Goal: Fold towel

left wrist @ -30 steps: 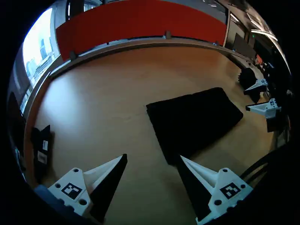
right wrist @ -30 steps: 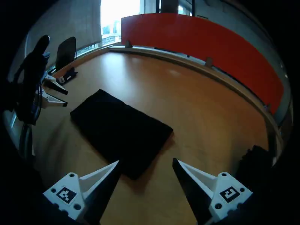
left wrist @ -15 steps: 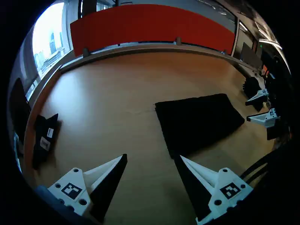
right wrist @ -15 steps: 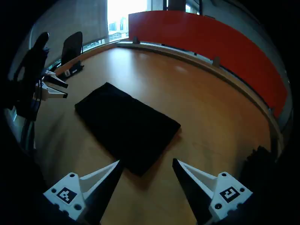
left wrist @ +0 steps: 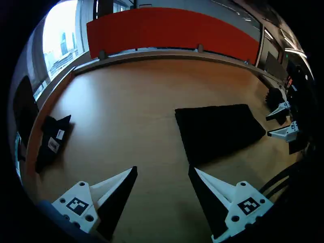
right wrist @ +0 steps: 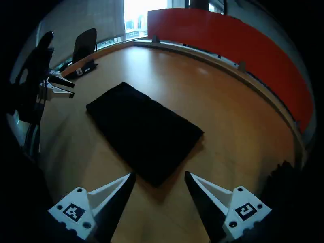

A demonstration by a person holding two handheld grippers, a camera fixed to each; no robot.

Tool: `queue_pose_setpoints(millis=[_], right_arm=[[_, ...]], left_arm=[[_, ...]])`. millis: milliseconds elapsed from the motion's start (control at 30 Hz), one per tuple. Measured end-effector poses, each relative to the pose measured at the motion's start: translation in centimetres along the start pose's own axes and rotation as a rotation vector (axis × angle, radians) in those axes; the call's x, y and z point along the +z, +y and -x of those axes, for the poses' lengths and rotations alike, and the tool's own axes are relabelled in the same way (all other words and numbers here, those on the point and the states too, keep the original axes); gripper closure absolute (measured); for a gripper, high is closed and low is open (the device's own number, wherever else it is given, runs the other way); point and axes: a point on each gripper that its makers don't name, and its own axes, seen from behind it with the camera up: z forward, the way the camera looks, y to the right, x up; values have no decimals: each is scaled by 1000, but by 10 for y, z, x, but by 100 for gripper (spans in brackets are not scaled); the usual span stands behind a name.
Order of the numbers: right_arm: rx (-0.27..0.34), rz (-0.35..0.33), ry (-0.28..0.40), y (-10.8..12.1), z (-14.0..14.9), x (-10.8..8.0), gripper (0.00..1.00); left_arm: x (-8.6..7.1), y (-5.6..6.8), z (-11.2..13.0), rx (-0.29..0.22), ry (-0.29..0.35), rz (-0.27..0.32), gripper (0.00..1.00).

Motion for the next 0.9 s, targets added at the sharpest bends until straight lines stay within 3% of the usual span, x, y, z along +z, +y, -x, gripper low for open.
queue_pose_setpoints(millis=[500, 800, 900], right_arm=[[-34, -34, -44, -8, 7, 6, 19], [-37, -59, -84, -14, 15, 6, 42], [-27, -66, -95, -15, 17, 6, 44]], left_arm=[[-13, -7, 17, -31, -5, -22, 6], [-21, -12, 25, -39, 2, -31, 6], [-22, -14, 26, -37, 6, -33, 6]])
